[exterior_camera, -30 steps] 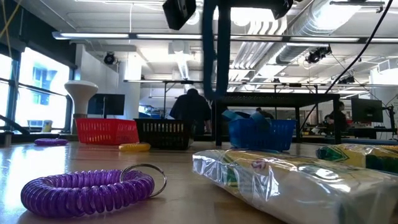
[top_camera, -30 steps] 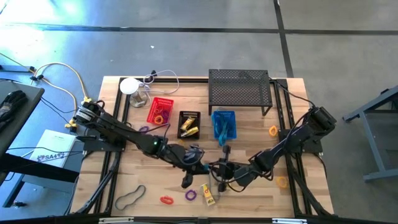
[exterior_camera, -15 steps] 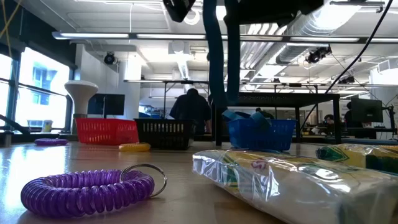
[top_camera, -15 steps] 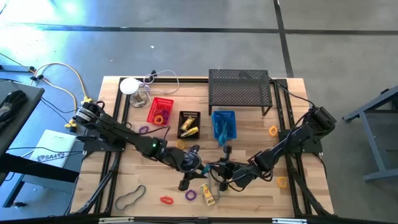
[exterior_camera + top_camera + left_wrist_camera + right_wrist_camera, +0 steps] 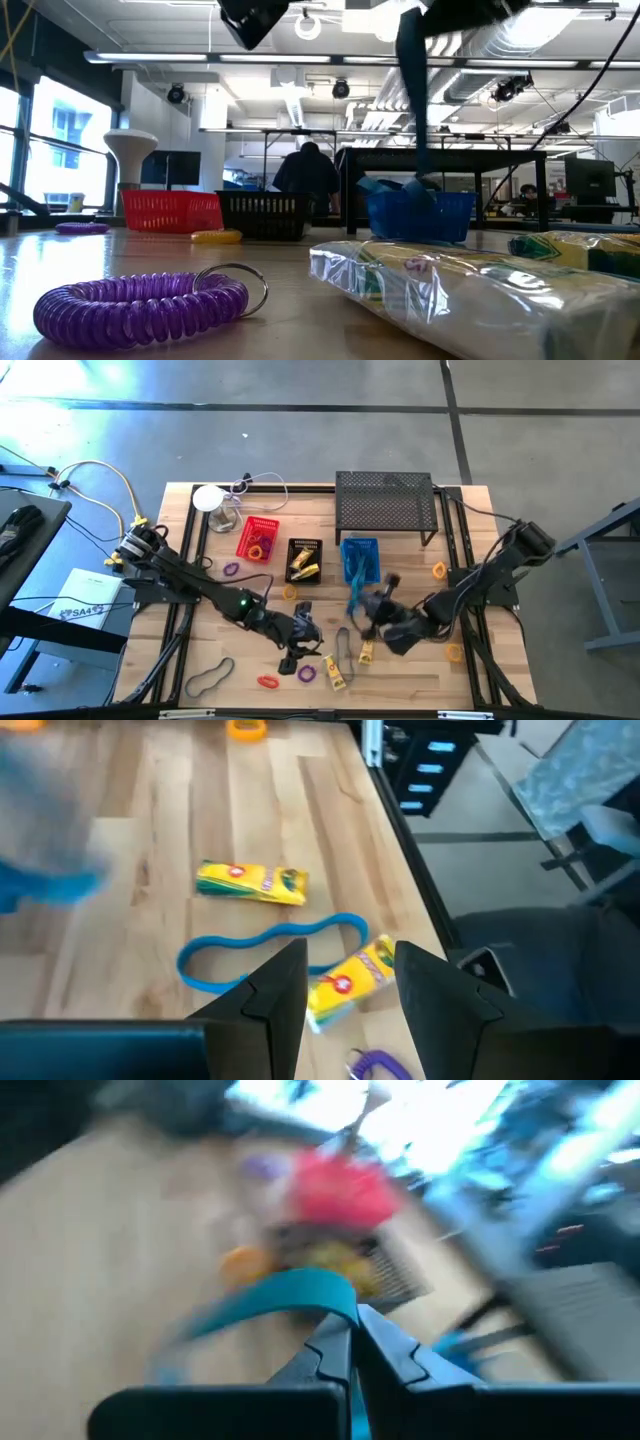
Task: Pick & Place Office Desk Supplies
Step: Put the blue rubber band into the blue bin
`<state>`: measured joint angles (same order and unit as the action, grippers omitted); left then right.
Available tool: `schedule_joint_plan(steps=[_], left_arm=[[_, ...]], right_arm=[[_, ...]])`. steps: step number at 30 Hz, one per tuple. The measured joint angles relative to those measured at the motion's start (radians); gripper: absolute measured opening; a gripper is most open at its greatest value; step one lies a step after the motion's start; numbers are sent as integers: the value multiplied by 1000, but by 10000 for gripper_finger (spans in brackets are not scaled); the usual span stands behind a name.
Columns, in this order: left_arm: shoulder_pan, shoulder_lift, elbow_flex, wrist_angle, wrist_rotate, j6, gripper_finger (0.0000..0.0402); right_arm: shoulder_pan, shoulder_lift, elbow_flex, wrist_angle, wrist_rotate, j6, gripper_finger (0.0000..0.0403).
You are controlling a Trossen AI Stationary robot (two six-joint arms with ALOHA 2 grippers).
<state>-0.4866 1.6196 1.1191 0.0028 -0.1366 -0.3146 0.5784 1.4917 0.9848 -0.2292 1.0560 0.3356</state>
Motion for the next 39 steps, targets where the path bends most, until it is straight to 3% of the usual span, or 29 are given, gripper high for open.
schedule_joint_plan(steps=[7, 12, 17, 23, 28, 33, 39], left_arm=[[-41, 0, 0, -12, 0, 2, 148], [-65, 0, 0, -40, 1, 10, 148], [-78, 0, 0, -50, 1, 10, 148], [-88, 0, 0, -59, 1, 7, 148], [-88, 0, 0, -87, 2, 7, 148], [-87, 0, 0, -108, 2, 8, 148], [-87, 0, 0, -112, 2, 11, 148]], right_arm=[[-114, -109, 1, -47, 182, -72, 3], [-193, -93, -34, -84, 116, 46, 3], [-245, -39, -90, -83, 136, 200, 3], [-329, 48, -104, -82, 7, 291, 3], [-402, 116, -104, -105, -183, 374, 3], [-455, 121, -104, -249, -311, 512, 3], [-503, 107, -101, -338, -473, 557, 3]])
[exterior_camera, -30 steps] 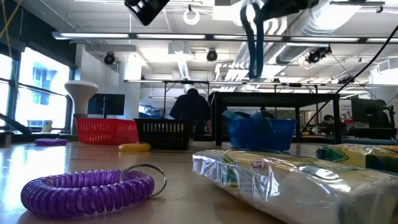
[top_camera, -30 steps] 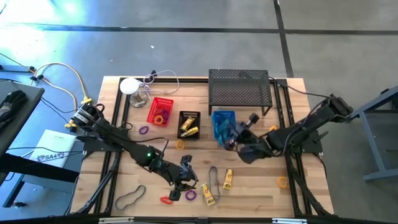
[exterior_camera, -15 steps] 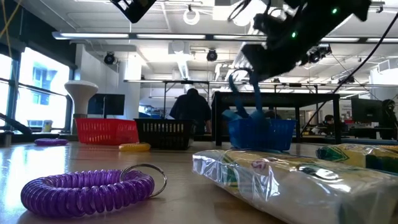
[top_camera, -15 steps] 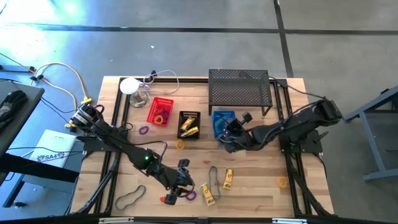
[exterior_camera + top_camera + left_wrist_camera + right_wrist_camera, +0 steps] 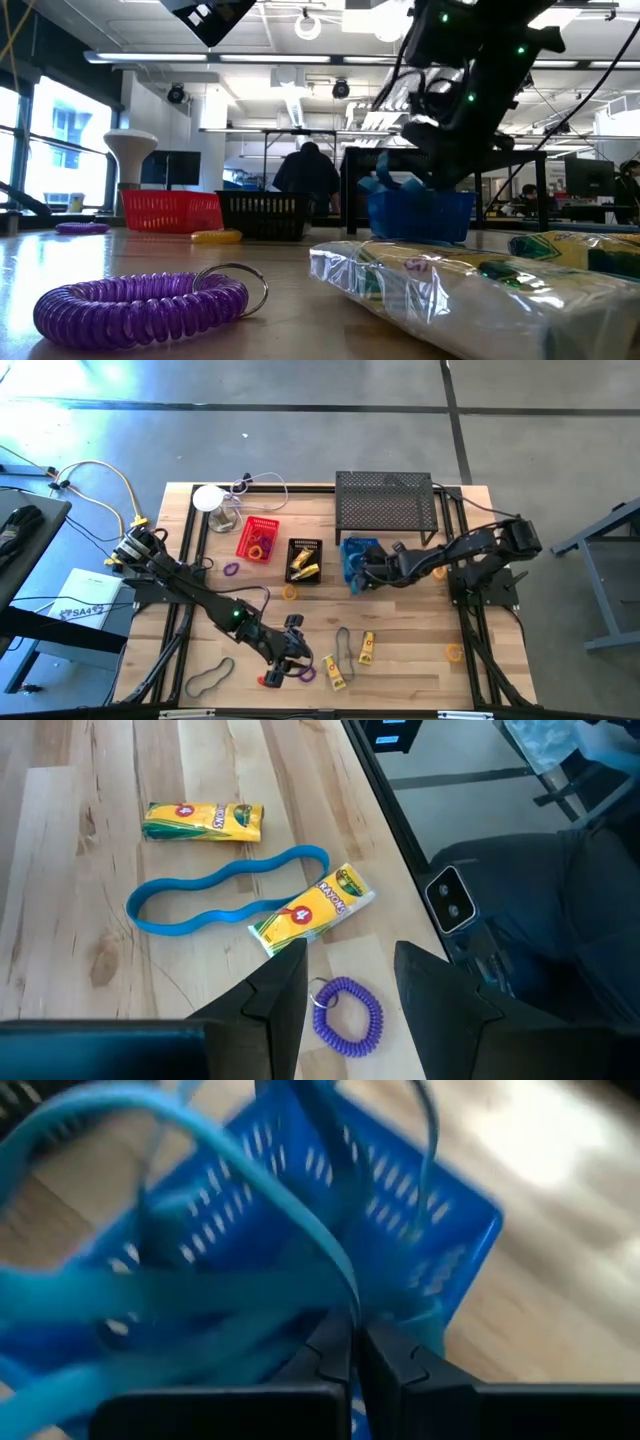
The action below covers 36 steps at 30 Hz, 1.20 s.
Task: Pick & Place Office Desk Supplies
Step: Put the blue rubber band into the blue bin, then put the bottom right yellow wrist coil keychain into the orange bin
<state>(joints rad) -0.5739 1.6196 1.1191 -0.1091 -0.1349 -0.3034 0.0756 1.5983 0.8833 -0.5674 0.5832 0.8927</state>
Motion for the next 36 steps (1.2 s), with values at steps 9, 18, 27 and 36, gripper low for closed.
schedule_joint_plan(steps=[9, 18, 27, 36], left_arm=[[0, 0, 0, -17, 0, -1, 148], [0, 0, 0, -21, 0, -4, 148], [0, 0, 0, -38, 0, -4, 148], [0, 0, 0, -43, 0, -32, 148]], right_arm=[[-55, -28, -1, -64, -155, 3, 3], [-110, -27, -1, -66, -279, 1, 6], [-116, -83, 0, -87, -275, -24, 81], [-122, -191, 0, -146, -380, -3, 158]])
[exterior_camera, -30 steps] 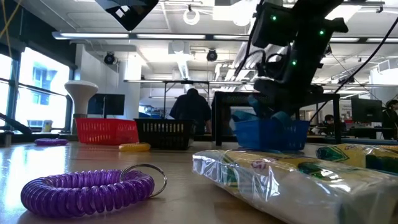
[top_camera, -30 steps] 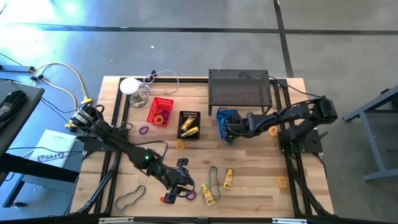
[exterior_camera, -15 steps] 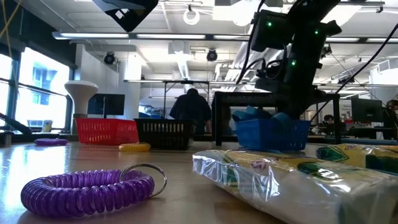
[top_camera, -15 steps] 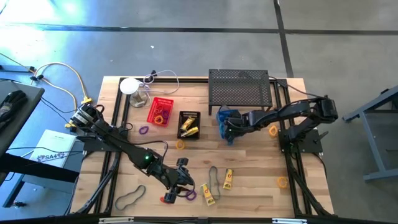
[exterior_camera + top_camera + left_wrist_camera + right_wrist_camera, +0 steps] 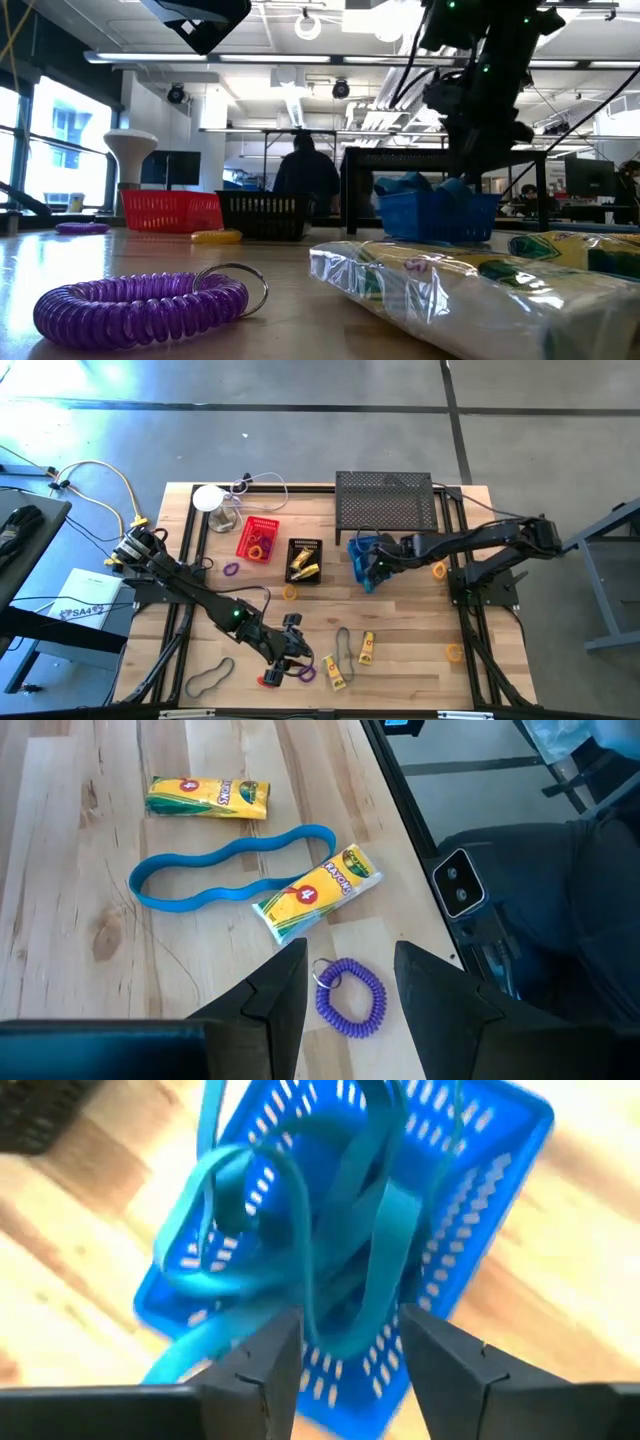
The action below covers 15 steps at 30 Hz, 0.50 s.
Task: Pick & Place Office Desk Supplies
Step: Put the bottom right yellow wrist coil keychain into the orange bin
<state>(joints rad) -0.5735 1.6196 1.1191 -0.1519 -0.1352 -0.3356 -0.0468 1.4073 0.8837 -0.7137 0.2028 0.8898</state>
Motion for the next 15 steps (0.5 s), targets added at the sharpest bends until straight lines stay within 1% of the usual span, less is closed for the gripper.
schedule_joint_plan(steps=[4, 7, 9, 12, 15], left_arm=[[0, 0, 0, -9, 0, -15, 148], [0, 0, 0, -13, 0, -24, 148], [0, 0, 0, -18, 0, -30, 148], [0, 0, 0, -28, 0, -32, 148], [-1, 0, 0, -35, 0, -45, 148]], right_arm=[[4, -79, 0, -47, -173, 47, 156], [44, -133, 0, -106, -305, 136, 147], [83, -149, 0, -137, -374, 193, 142], [158, -165, 0, -192, -419, 246, 136], [251, -162, 0, -229, -421, 291, 133]])
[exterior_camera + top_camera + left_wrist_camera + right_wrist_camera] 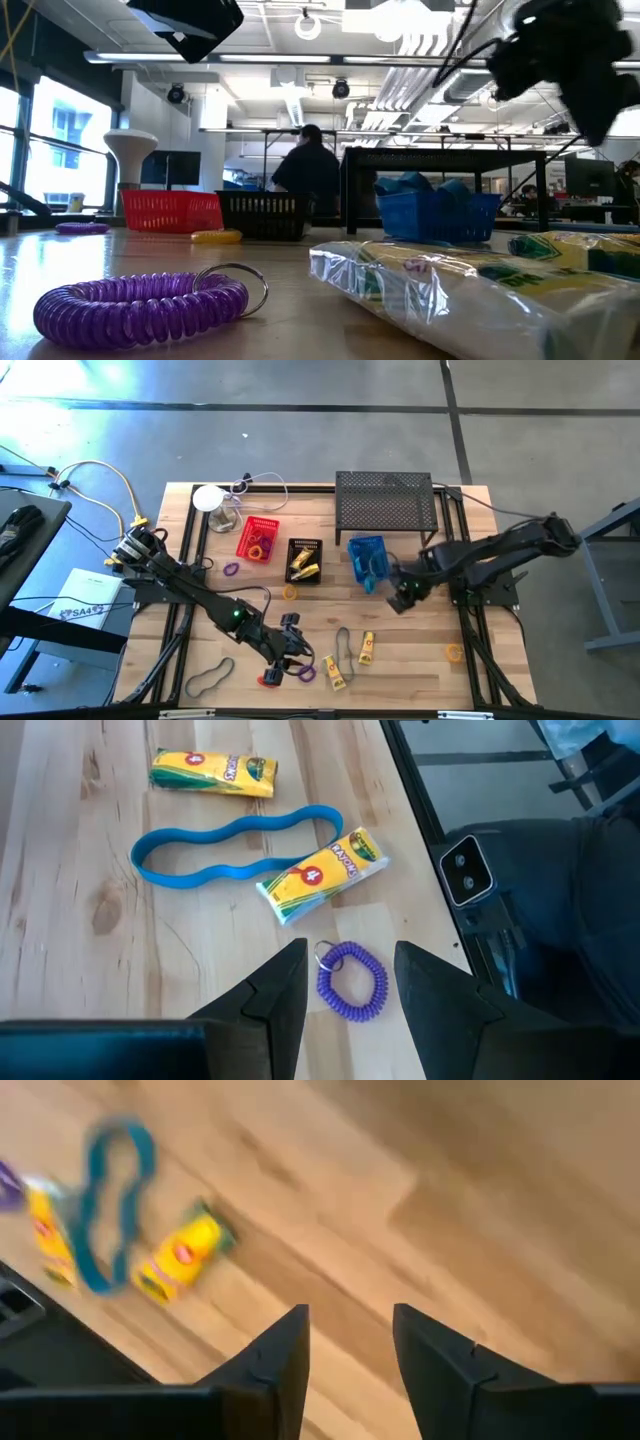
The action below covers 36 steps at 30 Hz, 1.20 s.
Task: Pick & Place Office Desk Supplies
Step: Put the bottom right yellow wrist coil keychain into the orange bin
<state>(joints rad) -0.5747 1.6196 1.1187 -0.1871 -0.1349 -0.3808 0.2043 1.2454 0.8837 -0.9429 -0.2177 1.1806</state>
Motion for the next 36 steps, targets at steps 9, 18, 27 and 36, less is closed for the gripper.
schedule_joint_plan(steps=[9, 18, 27, 36], left_arm=[[-2, 0, -2, -22, 0, -13, 148], [-4, 0, -3, -23, 1, -13, 148], [-4, 0, -3, -22, 8, 90, 148], [-2, 0, -3, -22, 7, 155, 148]], right_arm=[[381, 5, 0, 86, -16, 362, 133], [661, 43, 0, 71, 97, 875, 133], [733, 183, 0, 21, 26, 1024, 133], [732, 318, 0, 10, -73, 996, 133]])
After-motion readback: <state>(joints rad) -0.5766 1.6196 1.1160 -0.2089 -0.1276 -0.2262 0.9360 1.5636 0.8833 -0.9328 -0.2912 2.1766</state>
